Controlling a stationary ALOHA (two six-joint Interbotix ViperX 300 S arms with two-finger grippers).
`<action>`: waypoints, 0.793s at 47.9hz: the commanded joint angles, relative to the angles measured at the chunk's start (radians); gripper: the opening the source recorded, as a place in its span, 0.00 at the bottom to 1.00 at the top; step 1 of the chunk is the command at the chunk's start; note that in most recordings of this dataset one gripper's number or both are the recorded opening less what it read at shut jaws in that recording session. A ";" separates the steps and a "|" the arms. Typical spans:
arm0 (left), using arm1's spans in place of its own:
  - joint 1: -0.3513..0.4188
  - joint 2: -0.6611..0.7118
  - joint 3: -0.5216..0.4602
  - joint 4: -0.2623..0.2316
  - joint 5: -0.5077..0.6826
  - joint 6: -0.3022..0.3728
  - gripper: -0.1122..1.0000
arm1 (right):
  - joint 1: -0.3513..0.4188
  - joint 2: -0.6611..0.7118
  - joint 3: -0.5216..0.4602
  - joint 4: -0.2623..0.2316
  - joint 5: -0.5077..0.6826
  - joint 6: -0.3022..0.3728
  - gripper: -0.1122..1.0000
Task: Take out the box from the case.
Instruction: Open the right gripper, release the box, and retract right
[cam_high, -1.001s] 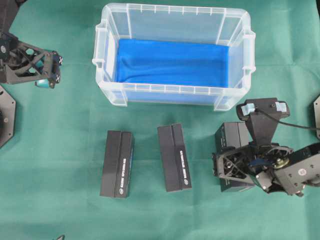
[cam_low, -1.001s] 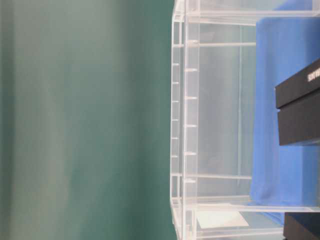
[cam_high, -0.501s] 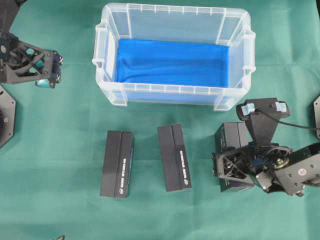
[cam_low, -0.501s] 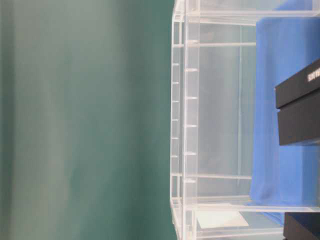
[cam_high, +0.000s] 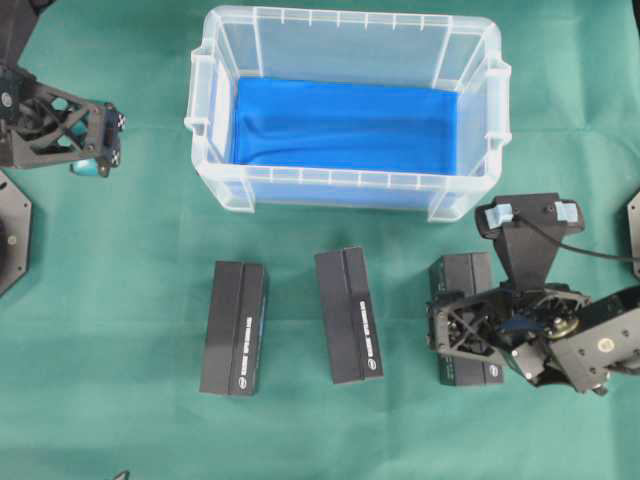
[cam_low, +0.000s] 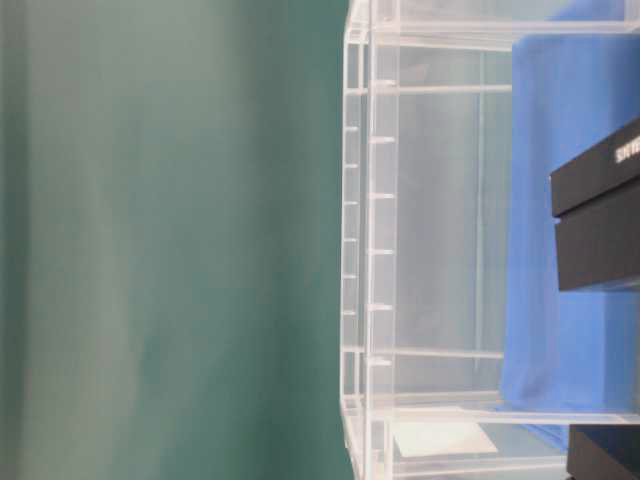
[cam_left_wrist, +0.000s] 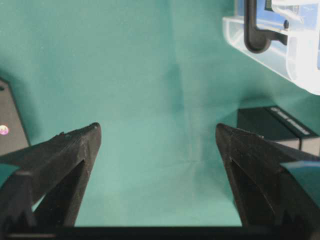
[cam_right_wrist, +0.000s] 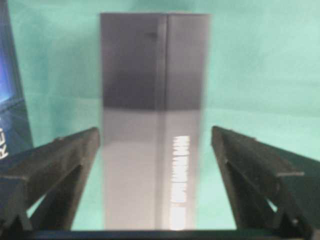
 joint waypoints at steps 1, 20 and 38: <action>-0.003 -0.008 -0.011 0.006 -0.005 0.000 0.97 | 0.000 -0.026 -0.020 -0.003 0.008 0.000 0.96; -0.009 -0.008 -0.011 0.006 -0.005 -0.002 0.97 | -0.002 -0.094 -0.146 -0.003 0.147 -0.009 0.96; -0.014 -0.008 -0.012 0.005 -0.005 -0.002 0.97 | -0.008 -0.146 -0.333 -0.009 0.388 -0.103 0.96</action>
